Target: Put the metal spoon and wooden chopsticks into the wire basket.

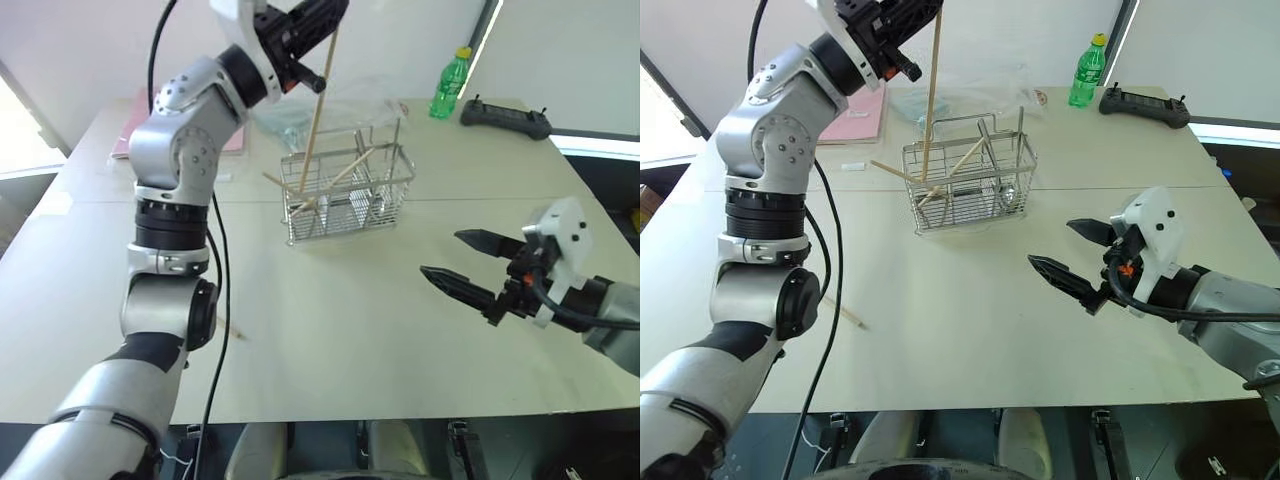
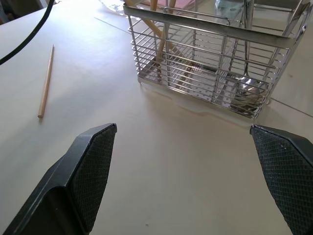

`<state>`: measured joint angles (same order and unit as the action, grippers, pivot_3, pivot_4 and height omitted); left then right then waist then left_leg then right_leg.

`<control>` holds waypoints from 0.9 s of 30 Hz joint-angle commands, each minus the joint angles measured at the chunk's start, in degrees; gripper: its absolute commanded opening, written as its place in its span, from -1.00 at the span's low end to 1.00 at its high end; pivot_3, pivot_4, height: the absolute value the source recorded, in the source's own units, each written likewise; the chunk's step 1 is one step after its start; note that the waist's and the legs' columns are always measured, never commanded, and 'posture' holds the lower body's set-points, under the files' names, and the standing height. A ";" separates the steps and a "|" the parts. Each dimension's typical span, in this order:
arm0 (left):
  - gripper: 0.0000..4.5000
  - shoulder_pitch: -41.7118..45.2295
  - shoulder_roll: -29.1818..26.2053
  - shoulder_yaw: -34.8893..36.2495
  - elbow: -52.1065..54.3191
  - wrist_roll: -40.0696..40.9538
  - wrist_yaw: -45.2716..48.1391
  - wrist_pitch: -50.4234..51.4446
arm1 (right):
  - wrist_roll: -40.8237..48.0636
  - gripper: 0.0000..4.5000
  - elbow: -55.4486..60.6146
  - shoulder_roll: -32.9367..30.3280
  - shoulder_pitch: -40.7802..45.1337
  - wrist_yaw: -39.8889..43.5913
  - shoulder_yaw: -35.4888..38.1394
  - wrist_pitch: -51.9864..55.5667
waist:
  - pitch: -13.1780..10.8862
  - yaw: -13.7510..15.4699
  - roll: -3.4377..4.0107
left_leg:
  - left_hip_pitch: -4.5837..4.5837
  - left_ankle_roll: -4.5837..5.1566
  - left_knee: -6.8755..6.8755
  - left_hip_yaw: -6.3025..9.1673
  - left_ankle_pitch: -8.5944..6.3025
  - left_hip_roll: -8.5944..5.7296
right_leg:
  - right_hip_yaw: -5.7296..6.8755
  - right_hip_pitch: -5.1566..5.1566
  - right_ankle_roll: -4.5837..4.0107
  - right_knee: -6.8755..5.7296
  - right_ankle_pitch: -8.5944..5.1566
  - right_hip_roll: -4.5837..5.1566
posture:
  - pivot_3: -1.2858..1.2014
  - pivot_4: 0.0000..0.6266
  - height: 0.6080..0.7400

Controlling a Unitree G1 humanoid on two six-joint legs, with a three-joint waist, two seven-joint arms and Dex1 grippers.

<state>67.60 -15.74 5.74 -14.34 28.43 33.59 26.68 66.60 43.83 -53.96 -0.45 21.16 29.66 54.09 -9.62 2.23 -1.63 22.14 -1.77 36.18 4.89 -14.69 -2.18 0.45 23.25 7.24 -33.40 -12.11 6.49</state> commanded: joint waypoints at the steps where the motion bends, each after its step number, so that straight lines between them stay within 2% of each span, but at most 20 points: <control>1: 0.11 -0.31 -0.20 0.80 3.98 0.59 -0.14 -0.06 | 1.18 1.00 1.28 -0.52 -0.21 -0.34 1.88 -1.09 | 0.00 -0.01 0.00 | 0.00 0.00 0.00 0.00 0.00 0.00 | 0.00 0.00 0.00 0.00 0.00 0.00 | 0.03 -0.52 0.52; 5: 0.96 -0.47 -0.39 1.47 5.60 1.50 -0.69 1.29 | 1.03 1.00 0.84 -0.81 0.16 -0.08 1.48 -1.25 | 0.00 -0.03 0.00 | -0.01 0.00 0.00 0.00 0.00 0.00 | 0.00 0.00 0.00 -0.01 0.00 0.00 | 0.03 -0.52 0.52; 9: 0.96 0.37 -1.79 2.88 5.18 1.43 -2.21 2.34 | 0.51 1.00 0.05 -0.87 1.07 0.38 0.57 -1.48 | 0.00 -0.06 0.01 | -0.01 0.00 0.02 0.00 0.00 0.00 | 0.00 0.00 0.00 -0.02 0.00 0.00 | 0.03 -0.52 0.52; 14: 0.96 5.22 -8.91 8.02 -1.10 1.56 -5.73 6.31 | -0.31 1.00 -0.15 -0.56 1.42 1.03 -0.27 -1.56 | 0.00 -0.33 0.01 | -0.08 0.01 -0.01 0.01 0.00 0.05 | 0.00 0.01 0.00 -0.10 0.01 -0.08 | 0.03 -0.52 0.52; 17: 0.96 12.39 -14.17 15.06 -8.84 1.48 -16.88 10.58 | -1.25 1.00 -0.36 0.13 1.00 1.71 -1.30 -2.03 | -0.02 -0.38 -0.01 | -0.10 0.01 -0.01 0.04 0.00 0.05 | 0.00 0.02 0.03 -0.16 0.01 -0.10 | 0.03 -0.52 0.52; 19: 0.96 14.88 -14.96 17.89 -11.58 1.28 -22.91 11.30 | -1.69 1.00 -0.41 0.44 0.93 1.85 -1.95 -2.32 | -0.01 -0.42 0.00 | -0.10 0.01 -0.01 0.05 0.00 0.05 | 0.00 0.01 0.05 -0.16 0.01 -0.10 | 0.03 -0.52 0.52; 21: 0.96 14.74 -15.36 19.87 -11.69 -2.97 -33.87 10.27 | -2.30 1.00 -0.78 0.69 1.22 2.05 -2.83 -2.75 | 0.00 -0.19 0.01 | -0.12 0.01 -0.01 0.05 -0.01 0.03 | 0.00 -0.03 0.10 -0.16 -0.02 -0.08 | 0.03 -0.52 0.52; 24: 0.96 12.99 -14.33 22.62 -8.80 -6.98 -48.73 14.47 | -2.92 1.00 -1.16 1.00 1.63 2.21 -3.71 -3.18 | -0.01 0.07 -0.02 | -0.36 0.00 -0.02 0.07 -0.01 0.01 | 0.00 -0.26 0.13 -0.18 -0.04 -0.04 | 0.03 -0.52 0.52; 26: 0.96 11.39 -10.89 25.97 -4.23 -7.74 -58.94 24.40 | -3.06 1.00 -1.27 1.27 1.96 2.28 -4.37 -3.49 | -0.04 0.14 -0.08 | -0.51 -0.02 -0.01 0.09 -0.01 0.02 | 0.00 -0.40 0.14 -0.21 -0.04 -0.04 | 0.03 -0.52 0.52; 27: 0.96 11.11 -7.83 29.93 -2.45 -8.20 -65.60 31.65 | -3.27 1.00 -1.32 1.46 2.22 2.38 -4.90 -3.69 | -0.07 0.16 -0.16 | -0.63 -0.03 0.00 0.10 -0.01 0.02 | 0.00 -0.53 0.20 -0.23 -0.08 -0.03 | 0.03 -0.52 0.52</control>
<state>78.23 -26.17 31.97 -21.10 21.35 -22.63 49.11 63.70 42.37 -52.85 0.71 23.23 24.76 52.00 -9.69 2.38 -1.78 21.50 -1.81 36.19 5.01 -14.69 -2.17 0.45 22.69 7.50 -33.62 -12.21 6.45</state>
